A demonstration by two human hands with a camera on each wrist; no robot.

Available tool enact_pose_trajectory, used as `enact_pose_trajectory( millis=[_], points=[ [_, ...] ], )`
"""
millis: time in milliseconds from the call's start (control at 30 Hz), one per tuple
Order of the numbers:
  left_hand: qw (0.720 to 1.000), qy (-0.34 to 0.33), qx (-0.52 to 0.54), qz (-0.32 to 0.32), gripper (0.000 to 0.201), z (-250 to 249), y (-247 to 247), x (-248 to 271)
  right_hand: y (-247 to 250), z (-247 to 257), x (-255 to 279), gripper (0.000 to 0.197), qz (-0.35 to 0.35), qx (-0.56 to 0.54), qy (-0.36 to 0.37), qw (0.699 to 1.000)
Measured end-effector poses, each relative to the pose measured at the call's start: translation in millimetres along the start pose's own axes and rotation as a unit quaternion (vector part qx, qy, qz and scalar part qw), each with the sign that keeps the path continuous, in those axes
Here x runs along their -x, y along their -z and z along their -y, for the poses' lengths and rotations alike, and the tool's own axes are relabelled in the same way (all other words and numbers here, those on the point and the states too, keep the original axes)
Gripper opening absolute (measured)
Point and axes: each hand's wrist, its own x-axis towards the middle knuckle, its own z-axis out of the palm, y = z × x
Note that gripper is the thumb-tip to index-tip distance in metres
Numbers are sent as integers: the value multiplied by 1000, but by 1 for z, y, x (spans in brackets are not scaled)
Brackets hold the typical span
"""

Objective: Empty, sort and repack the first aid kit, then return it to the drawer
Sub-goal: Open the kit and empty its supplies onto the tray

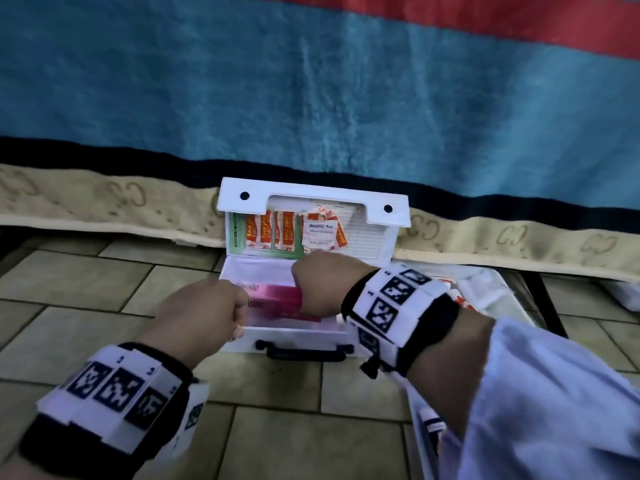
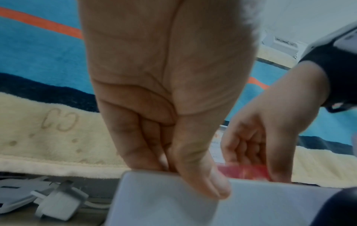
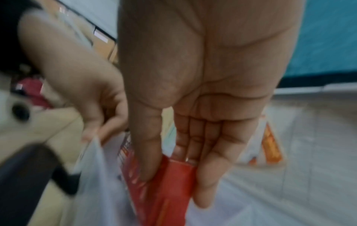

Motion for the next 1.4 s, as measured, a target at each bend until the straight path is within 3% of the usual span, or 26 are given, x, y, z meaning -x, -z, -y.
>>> enact_pose_trajectory(
  millis=[167, 300, 500, 633, 733, 867, 1000, 1167, 1267, 1400],
  points=[
    [1000, 2, 6, -22, 21, 1, -5, 0, 41, -43, 78, 22, -123, -133, -50, 982],
    [1000, -1, 8, -28, 28, 3, -12, 0, 28, -101, 157, 25, -175, -254, -122, 944],
    [998, -65, 1, -14, 35, -24, -20, -1, -36, -165, 234, 25, -86, -144, -281, 945],
    [998, -69, -6, -1, 46, -16, -29, -18, -77, -188, 239, 27, -27, -146, -324, 934],
    [997, -78, -8, 9, 54, -6, -32, -27, -96, -198, 232, 23, -30, -144, -342, 928],
    [998, -63, 5, 25, 52, -6, -31, -31, -105, -199, 216, 19, -41, -162, -320, 933],
    [999, -29, 42, 6, 31, -8, -23, -24, -111, -190, 201, 28, -73, -166, -332, 926],
    [999, -10, 47, -14, 33, 0, -14, -10, -86, -167, 193, 30, -41, -65, -338, 938],
    [1000, -3, 18, -22, 29, 5, -8, -4, -45, -140, 171, 26, -72, -94, -256, 959],
    [999, 7, 27, -33, 27, 1, -7, 3, -3, -88, 107, 26, -112, -118, -82, 983]
  ],
)
